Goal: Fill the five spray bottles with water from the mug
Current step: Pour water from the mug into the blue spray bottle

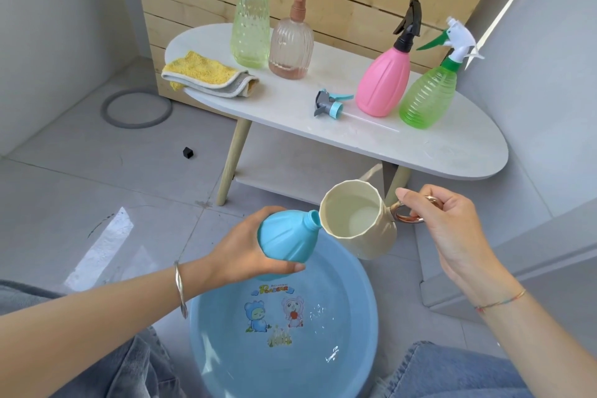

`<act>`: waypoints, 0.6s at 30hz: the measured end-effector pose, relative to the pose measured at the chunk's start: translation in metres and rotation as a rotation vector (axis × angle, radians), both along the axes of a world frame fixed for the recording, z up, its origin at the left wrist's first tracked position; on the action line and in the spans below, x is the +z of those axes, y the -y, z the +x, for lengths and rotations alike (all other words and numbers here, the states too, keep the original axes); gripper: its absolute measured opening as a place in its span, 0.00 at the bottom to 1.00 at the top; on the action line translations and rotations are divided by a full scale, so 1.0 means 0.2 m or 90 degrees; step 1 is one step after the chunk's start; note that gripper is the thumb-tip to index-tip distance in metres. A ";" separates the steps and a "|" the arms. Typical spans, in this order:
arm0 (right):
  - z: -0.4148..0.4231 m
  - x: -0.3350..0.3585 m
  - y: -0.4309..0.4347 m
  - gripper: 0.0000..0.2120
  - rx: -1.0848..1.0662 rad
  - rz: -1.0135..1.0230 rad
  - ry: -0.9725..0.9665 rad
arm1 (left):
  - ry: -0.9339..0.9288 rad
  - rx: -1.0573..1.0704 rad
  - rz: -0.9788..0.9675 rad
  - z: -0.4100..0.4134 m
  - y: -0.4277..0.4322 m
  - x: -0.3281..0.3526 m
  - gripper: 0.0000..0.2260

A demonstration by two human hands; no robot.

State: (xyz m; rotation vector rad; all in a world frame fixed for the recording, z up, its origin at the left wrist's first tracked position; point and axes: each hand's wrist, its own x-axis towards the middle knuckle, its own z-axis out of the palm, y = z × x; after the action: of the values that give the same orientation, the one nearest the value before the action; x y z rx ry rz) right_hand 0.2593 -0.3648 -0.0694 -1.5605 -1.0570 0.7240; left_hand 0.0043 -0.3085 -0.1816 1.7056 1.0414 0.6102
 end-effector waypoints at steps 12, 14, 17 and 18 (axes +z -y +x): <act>-0.02 0.02 0.01 0.20 0.013 0.000 0.018 | -0.012 0.012 -0.001 0.00 0.02 0.02 0.34; -0.02 0.02 0.01 0.19 0.016 -0.001 0.021 | -0.012 0.012 -0.005 0.00 0.02 0.02 0.34; -0.02 0.03 0.01 0.19 0.018 -0.004 0.027 | -0.015 0.007 -0.008 0.00 0.02 0.02 0.33; -0.03 0.03 0.01 0.19 0.018 -0.004 0.029 | -0.015 0.007 -0.010 0.00 0.03 0.02 0.33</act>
State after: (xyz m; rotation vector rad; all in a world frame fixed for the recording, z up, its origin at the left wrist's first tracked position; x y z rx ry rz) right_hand 0.2542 -0.3670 -0.0635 -1.5766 -1.1129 0.7140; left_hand 0.0047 -0.3135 -0.1772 1.6989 1.0699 0.5880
